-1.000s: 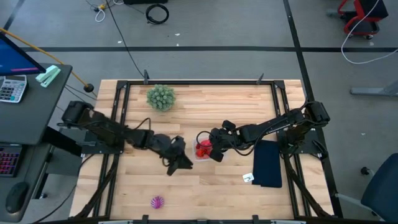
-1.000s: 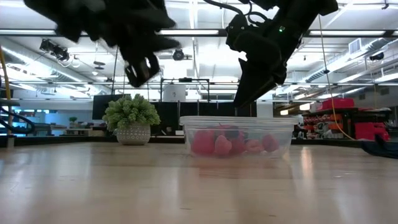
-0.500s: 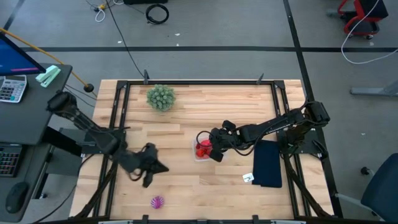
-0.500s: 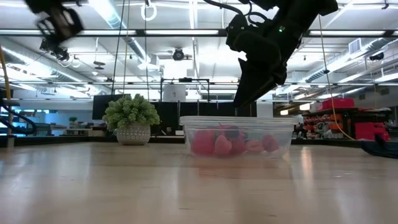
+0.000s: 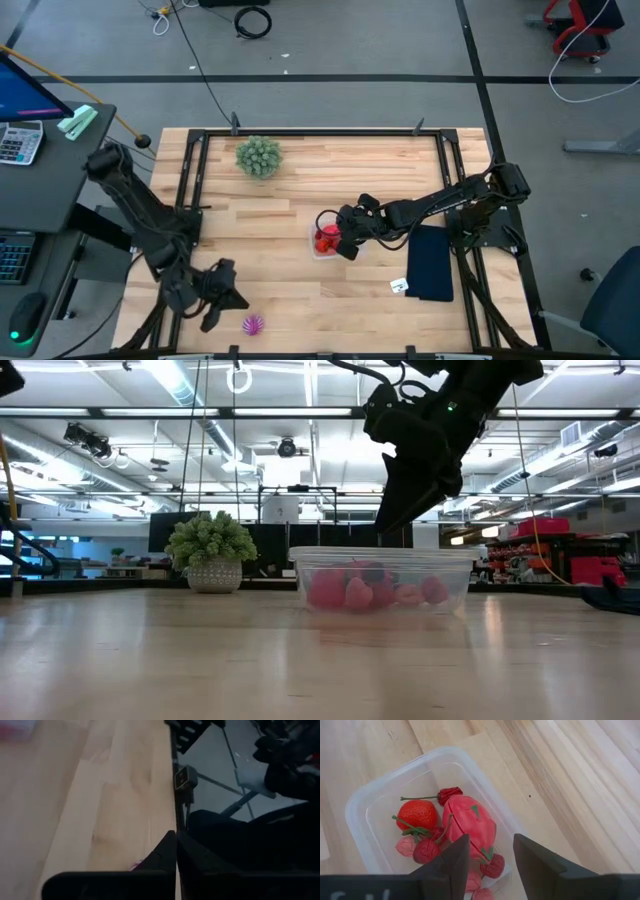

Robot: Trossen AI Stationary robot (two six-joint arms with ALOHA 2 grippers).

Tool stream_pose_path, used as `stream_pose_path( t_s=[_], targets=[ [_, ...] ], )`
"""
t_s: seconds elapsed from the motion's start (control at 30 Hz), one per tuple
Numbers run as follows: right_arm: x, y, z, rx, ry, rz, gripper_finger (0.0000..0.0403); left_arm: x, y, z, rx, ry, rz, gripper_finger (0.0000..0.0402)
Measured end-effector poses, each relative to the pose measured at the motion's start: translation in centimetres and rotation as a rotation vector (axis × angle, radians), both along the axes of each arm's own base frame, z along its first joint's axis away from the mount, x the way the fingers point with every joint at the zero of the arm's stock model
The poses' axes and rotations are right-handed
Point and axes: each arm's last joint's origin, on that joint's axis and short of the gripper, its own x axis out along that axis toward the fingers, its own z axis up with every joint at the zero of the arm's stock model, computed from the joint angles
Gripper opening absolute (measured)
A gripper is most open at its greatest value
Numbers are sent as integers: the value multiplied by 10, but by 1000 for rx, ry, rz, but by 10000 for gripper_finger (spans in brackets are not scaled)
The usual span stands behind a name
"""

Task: Pick and placing Produce into tupperware
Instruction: Put the purple onion into the transparent bin

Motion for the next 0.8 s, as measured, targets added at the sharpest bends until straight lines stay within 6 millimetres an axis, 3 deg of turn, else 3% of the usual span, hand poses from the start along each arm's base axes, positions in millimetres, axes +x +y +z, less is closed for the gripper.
stream_pose_path(
  t_s=[0.23, 0.5, 0.67, 0.8],
  targets=[
    [0, 0, 0, 1, -3, -1, 160, 5, -13, -25, 25, 100, -10, 33],
    [0, 0, 0, 1, -3, -2, 160, 22, -15, -59, 145, 174, 37, 17],
    [0, 0, 0, 1, -3, -2, 160, 31, -10, -66, 67, 227, 150, 5],
    [0, 0, 0, -2, -2, 3, 160, 34, -12, -60, 69, 223, 148, 5]
  ],
)
